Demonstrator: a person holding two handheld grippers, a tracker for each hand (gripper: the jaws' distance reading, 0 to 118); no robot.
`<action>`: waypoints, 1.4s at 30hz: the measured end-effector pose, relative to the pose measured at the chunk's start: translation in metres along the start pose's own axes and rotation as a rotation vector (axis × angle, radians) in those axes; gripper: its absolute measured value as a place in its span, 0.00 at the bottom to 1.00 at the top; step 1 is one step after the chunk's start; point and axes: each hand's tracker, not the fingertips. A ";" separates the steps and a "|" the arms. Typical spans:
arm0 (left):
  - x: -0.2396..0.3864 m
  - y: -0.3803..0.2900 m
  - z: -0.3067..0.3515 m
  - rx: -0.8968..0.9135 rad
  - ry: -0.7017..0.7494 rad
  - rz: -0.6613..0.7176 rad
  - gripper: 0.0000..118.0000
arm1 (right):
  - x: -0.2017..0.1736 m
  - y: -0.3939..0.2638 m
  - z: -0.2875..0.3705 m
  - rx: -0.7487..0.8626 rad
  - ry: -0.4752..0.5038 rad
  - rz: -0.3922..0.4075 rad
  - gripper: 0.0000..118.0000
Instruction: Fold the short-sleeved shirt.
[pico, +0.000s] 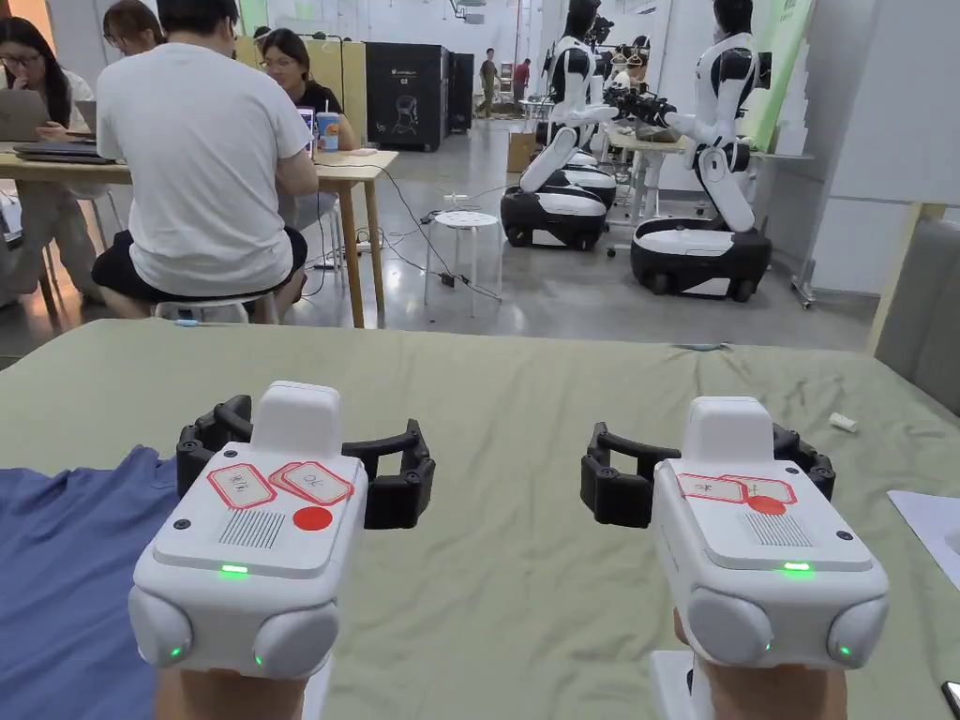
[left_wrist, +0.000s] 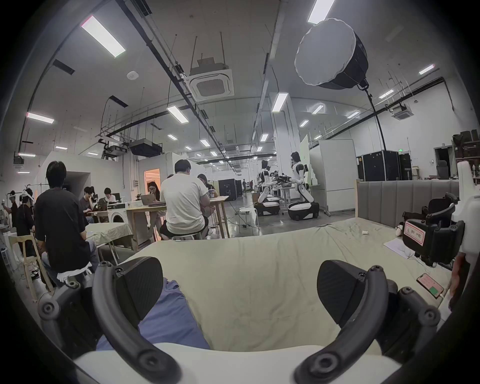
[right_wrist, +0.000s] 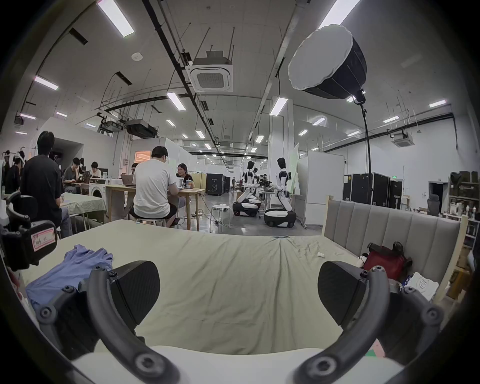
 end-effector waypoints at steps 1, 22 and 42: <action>0.000 0.000 0.000 0.001 0.001 -0.001 1.00 | 0.000 0.000 0.000 0.001 0.001 0.001 1.00; 0.000 0.000 0.004 0.002 0.007 0.003 1.00 | -0.004 0.002 0.006 0.007 0.012 0.033 1.00; 0.001 0.001 0.007 0.003 0.007 -0.003 1.00 | -0.005 0.001 0.007 0.006 0.020 0.040 1.00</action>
